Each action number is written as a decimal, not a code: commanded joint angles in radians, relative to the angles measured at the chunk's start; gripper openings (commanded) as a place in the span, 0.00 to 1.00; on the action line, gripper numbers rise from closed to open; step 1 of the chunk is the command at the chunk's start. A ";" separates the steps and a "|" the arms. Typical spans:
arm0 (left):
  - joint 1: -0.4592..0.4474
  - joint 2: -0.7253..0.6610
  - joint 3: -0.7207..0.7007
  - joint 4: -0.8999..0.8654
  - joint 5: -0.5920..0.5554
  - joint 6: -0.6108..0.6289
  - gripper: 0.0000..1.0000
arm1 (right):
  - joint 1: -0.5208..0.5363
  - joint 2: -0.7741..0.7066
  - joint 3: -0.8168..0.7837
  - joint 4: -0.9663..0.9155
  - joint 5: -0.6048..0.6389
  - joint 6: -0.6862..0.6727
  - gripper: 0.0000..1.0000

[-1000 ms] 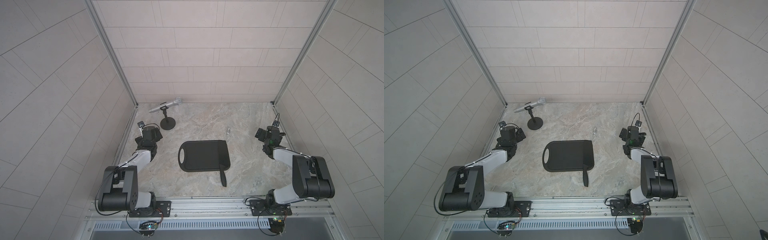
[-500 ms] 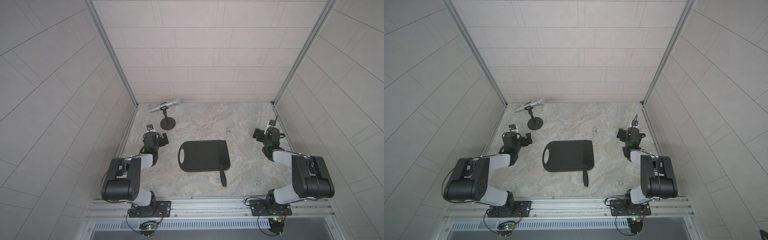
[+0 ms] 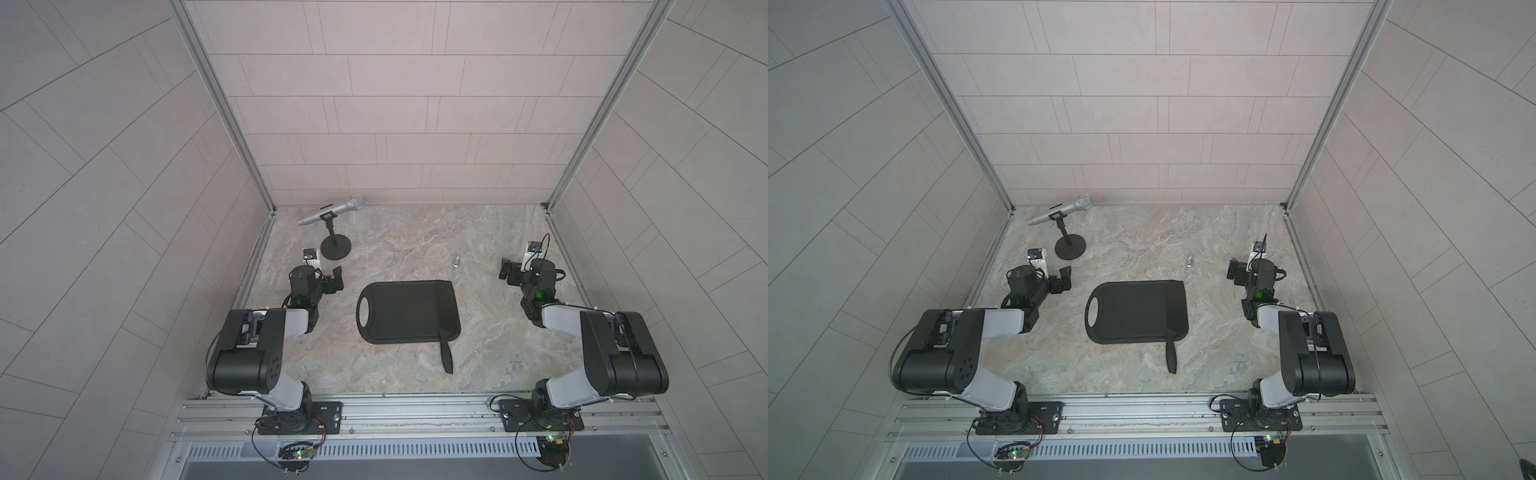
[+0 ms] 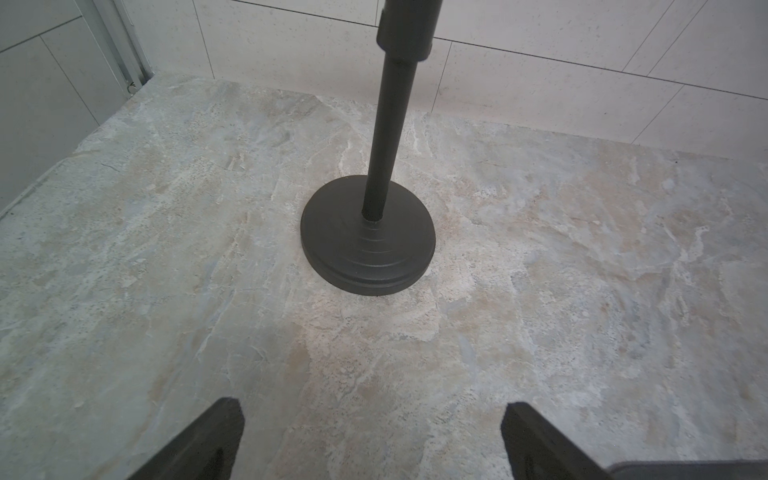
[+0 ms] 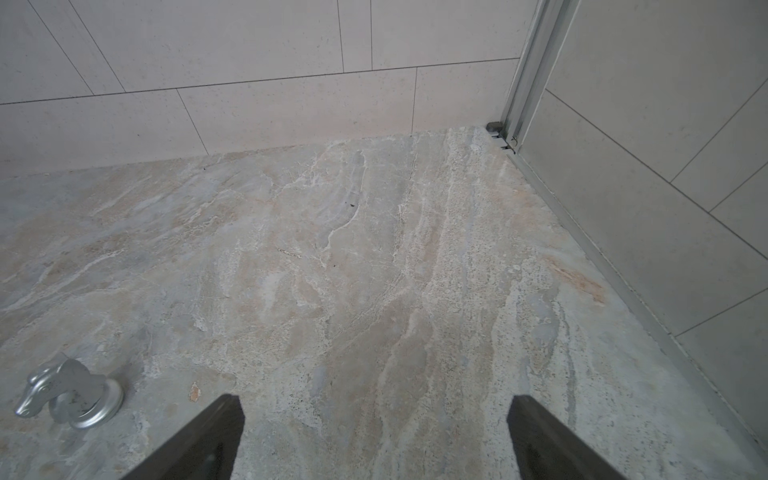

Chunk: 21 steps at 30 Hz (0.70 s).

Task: Align the knife with the edge of the cutting board
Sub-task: Reset both arms

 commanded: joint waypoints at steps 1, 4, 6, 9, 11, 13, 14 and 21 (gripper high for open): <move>-0.004 -0.004 -0.006 0.025 0.016 0.014 1.00 | -0.002 0.000 -0.049 0.079 -0.001 -0.009 1.00; -0.005 -0.008 -0.008 0.027 0.016 0.017 1.00 | 0.000 0.083 -0.185 0.449 0.003 -0.015 1.00; -0.007 -0.010 -0.009 0.028 0.015 0.016 1.00 | 0.001 0.050 -0.139 0.313 0.037 0.005 1.00; -0.012 -0.010 -0.009 0.028 0.008 0.018 1.00 | 0.013 0.039 -0.127 0.263 0.047 -0.019 1.00; -0.017 -0.010 -0.010 0.028 -0.004 0.022 1.00 | 0.013 0.031 -0.117 0.232 0.049 -0.009 1.00; -0.017 -0.010 -0.010 0.029 -0.006 0.023 1.00 | 0.013 0.032 -0.120 0.243 0.050 -0.010 1.00; -0.019 -0.010 -0.010 0.028 -0.006 0.023 1.00 | 0.013 0.034 -0.120 0.241 0.050 -0.010 1.00; -0.018 -0.010 -0.010 0.028 -0.006 0.022 1.00 | 0.015 0.028 -0.123 0.240 0.051 -0.008 1.00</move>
